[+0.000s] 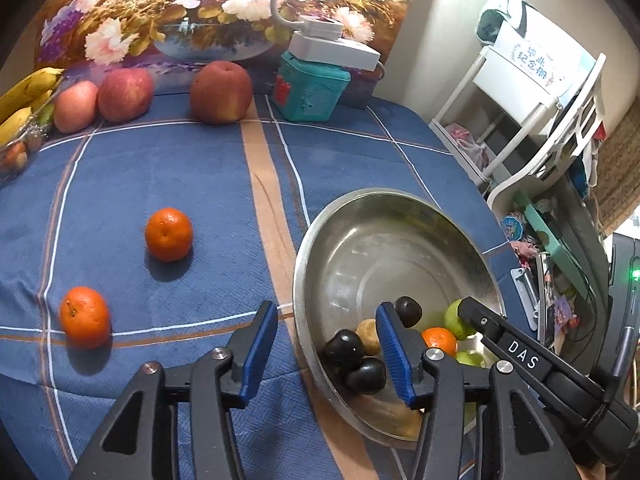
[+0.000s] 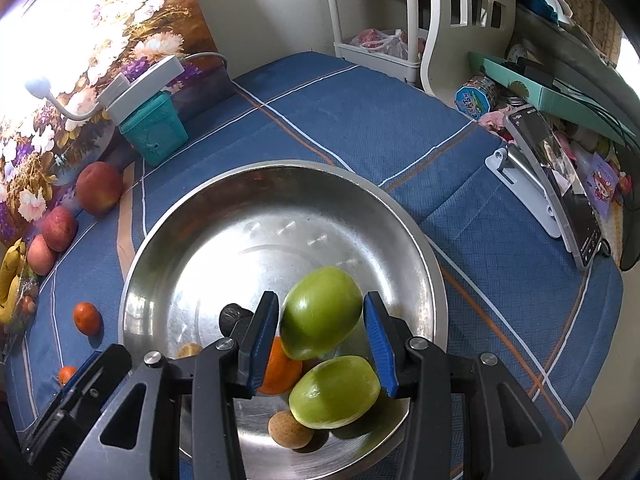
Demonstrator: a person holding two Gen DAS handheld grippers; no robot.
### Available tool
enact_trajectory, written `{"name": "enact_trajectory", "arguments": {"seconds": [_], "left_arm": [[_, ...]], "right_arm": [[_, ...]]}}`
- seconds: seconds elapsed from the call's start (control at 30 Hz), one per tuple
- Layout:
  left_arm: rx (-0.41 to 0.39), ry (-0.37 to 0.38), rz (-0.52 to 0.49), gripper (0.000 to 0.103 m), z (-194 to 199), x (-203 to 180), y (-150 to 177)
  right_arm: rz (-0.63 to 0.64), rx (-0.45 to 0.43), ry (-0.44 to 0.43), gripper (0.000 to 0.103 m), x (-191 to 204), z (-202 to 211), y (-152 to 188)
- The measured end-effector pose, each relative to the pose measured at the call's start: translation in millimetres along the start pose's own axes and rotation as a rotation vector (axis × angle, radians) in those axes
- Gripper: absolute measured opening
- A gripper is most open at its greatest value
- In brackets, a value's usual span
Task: Organize fruits
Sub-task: 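Carry the apple and plum over the steel plate and open both grippers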
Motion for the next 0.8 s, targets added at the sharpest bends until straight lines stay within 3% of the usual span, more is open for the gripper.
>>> {"name": "enact_trajectory", "arguments": {"seconds": [0.27, 0.43, 0.5, 0.53, 0.67, 0.73, 0.8], "left_arm": [[0.002, -0.008, 0.027, 0.057, 1.1, 8.6, -2.1], [0.024, -0.035, 0.062, 0.063, 1.9, 18.0, -0.5], [0.030, -0.047, 0.077, 0.069, 3.8, 21.6, -0.7], [0.037, -0.058, 0.086, 0.071, 4.5, 24.0, -0.8], [0.047, -0.112, 0.110, 0.083, 11.3, 35.9, -0.3], [0.046, -0.148, 0.116, 0.093, 15.4, 41.4, 0.3], [0.047, -0.190, 0.121, 0.103, 18.9, 47.7, 1.4]], "right_arm": [[0.010, 0.000, -0.001, 0.046, 2.2, -0.2, 0.2], [0.021, -0.008, 0.004, 0.047, 4.4, 2.1, -0.7], [0.034, -0.017, 0.008, 0.068, 6.8, 4.6, -1.7], [0.039, -0.023, 0.008, 0.073, 8.0, 5.9, -2.3], [0.063, -0.032, -0.004, 0.076, 15.6, 9.8, -2.6], [0.080, -0.031, -0.009, 0.089, 20.0, 10.1, -1.2], [0.100, -0.030, -0.006, 0.090, 23.7, 9.7, 0.1]]}}
Point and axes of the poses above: each gripper's, at about its wrist camera, not at the fingertips, and z roughly against the way its jaws point, x to its left, y to its underside, the point moved 10 cm from there along -z, roughly the way its jaws point
